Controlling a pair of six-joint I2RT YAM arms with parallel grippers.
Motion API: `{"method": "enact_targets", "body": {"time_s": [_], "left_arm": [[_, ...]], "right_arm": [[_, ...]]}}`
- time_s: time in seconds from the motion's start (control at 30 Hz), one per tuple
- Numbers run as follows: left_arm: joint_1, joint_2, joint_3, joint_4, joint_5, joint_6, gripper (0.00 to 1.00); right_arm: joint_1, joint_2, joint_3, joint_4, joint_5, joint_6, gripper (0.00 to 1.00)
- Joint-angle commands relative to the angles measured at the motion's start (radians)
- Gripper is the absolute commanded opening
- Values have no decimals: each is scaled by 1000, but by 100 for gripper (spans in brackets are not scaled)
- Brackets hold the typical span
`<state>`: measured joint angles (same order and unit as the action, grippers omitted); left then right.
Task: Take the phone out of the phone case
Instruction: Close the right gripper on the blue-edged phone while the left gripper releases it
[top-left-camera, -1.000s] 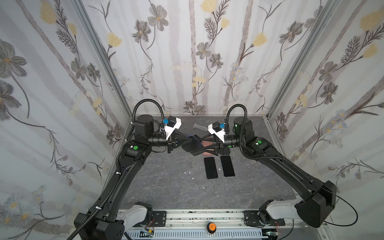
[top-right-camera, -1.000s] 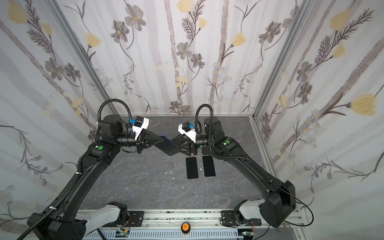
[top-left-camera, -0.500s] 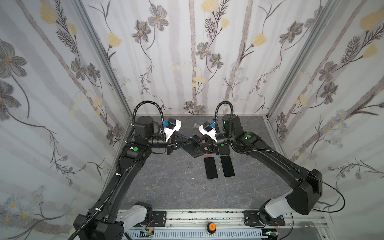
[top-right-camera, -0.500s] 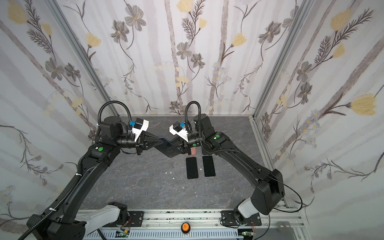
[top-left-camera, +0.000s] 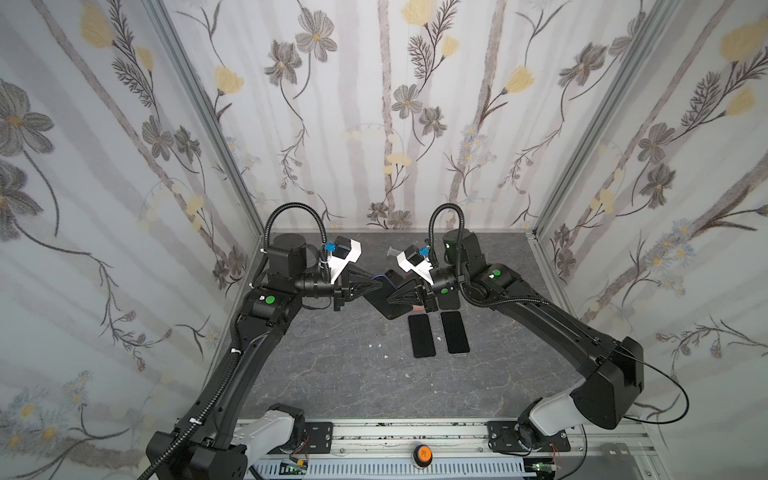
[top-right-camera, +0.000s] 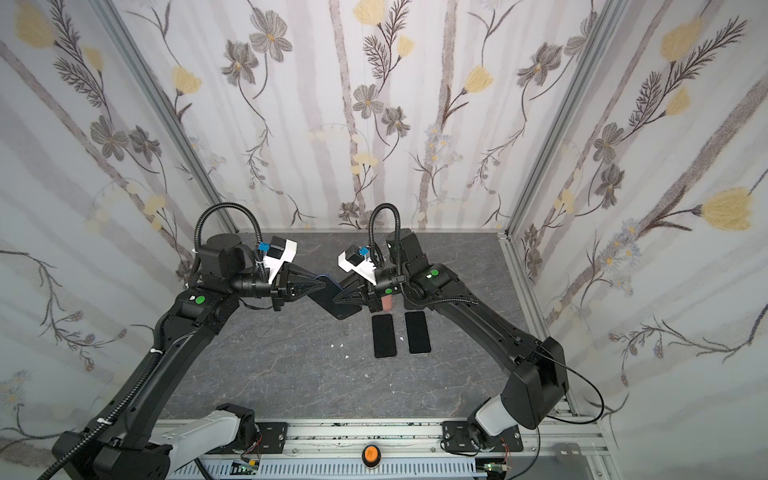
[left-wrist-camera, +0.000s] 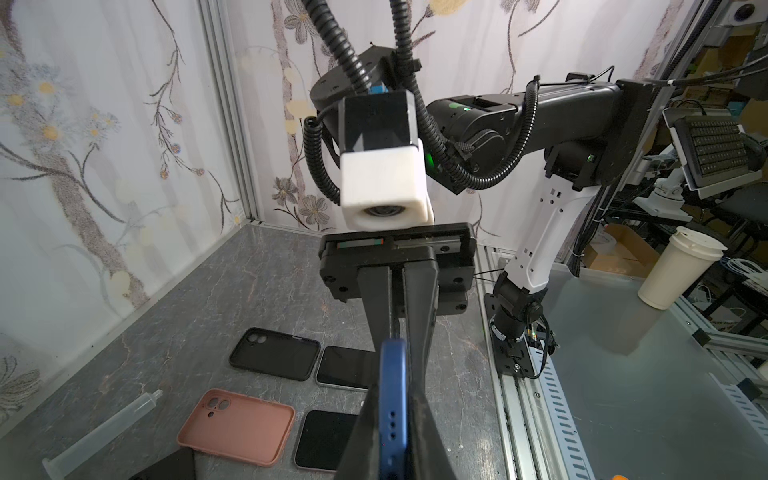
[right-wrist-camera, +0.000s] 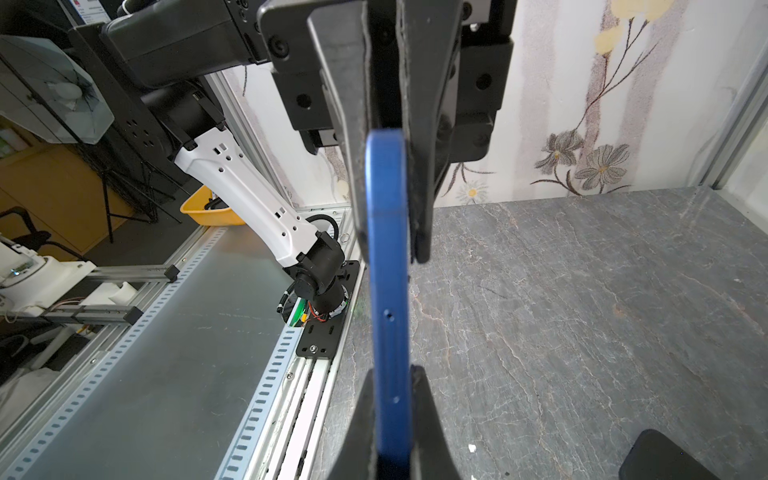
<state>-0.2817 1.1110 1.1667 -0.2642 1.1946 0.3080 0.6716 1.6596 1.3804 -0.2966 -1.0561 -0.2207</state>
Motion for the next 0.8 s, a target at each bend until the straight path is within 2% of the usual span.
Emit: {"method": "enact_targets", "body": {"time_s": [0.0,0.03,0.07,0.13,0.2,0.27,0.37,0.47,0.57,0.77], "left_arm": [[1,-19,-15,37,-85,12,79],[1,-29,-25,37,-134,6,96],[0,-39,-39,37,-194,-1,100],[1,-52,-70,39,-310,-26,100],[1,-50,-104,40,-436,-64,100],[0,-32,-141,42,-607,-111,100],[-1,-2,-190,50,-769,-168,100],[-2,13,-242,82,-856,-216,100],[-3,14,-286,121,-893,-239,100],[-14,42,-332,147,-929,-254,100]], "right_arm": [[0,-31,-50,101,105,120,0],[-1,-51,-90,138,164,175,0],[-1,-81,-143,193,234,250,0],[-1,-131,-264,326,335,401,0],[7,-167,-396,519,389,568,0],[24,-184,-503,672,481,738,0],[55,-160,-561,719,572,894,0],[83,-121,-592,706,658,1026,0],[113,-92,-615,709,747,1112,0],[186,48,-529,572,835,1205,0]]}}
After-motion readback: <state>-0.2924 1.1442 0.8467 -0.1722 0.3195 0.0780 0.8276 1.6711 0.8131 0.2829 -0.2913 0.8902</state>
